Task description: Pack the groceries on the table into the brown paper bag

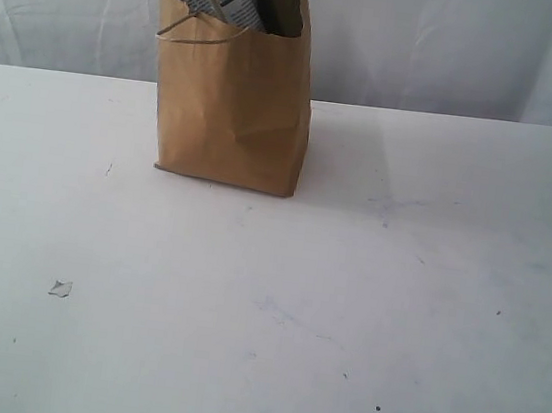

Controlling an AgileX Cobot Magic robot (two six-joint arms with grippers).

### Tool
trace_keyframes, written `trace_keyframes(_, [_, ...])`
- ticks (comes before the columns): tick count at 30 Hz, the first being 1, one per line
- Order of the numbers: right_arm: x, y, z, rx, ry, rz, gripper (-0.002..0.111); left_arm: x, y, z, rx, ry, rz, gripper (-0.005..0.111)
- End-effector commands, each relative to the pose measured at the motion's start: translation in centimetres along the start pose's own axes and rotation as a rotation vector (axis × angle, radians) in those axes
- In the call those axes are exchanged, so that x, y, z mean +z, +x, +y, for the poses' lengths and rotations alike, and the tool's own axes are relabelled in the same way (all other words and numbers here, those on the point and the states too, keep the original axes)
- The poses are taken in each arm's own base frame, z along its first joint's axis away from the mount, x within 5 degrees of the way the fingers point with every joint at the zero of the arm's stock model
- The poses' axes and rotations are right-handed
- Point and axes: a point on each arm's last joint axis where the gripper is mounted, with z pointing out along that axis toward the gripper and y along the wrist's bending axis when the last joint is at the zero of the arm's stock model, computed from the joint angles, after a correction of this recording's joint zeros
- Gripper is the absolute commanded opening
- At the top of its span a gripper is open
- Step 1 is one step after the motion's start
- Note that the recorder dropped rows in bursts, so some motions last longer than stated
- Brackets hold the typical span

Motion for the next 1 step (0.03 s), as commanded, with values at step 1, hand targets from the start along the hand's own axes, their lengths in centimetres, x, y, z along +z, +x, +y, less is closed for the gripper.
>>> trace_keyframes(1, [-0.03, -0.01, -0.04, 0.005, 0.006, -0.009, 0.000, 0.07, 0.34, 0.00, -0.014, 0.002, 0.019, 0.000])
